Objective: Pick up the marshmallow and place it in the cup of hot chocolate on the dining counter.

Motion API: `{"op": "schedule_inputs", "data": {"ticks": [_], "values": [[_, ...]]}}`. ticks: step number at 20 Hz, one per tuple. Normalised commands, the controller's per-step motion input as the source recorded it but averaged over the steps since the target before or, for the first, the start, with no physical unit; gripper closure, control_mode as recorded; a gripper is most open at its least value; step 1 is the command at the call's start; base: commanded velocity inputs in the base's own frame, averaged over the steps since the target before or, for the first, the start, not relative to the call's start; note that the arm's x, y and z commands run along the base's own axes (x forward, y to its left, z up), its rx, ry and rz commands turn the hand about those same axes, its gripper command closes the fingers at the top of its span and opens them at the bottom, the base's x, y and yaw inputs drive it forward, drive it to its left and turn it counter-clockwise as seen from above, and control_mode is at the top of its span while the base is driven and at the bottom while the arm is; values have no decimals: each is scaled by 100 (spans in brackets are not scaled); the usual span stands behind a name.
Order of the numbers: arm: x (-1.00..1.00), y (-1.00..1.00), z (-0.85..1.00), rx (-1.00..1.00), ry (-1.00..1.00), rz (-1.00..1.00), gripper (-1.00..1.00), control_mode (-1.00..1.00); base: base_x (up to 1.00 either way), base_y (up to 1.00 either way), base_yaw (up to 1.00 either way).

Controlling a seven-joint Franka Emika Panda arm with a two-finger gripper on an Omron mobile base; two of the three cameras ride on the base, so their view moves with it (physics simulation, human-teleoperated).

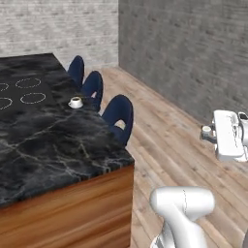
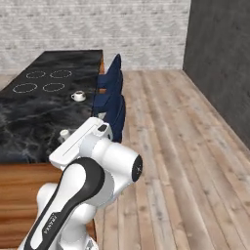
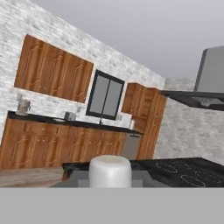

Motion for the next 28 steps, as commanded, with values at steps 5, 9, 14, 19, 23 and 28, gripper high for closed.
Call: {"op": "schedule_inputs", "data": {"ticks": [5,9,14,19,23,28], "values": [[0,0,0,0,0,0,100,100,14,-100,49],[0,0,0,0,0,0,100,100,38,-95,50],[0,0,0,0,0,0,100,100,73,-88,50],[0,0,0,0,0,0,100,100,75,-93,48],[0,0,0,0,0,0,100,100,69,-91,51],[0,0,0,0,0,0,100,100,61,-89,54]]}}
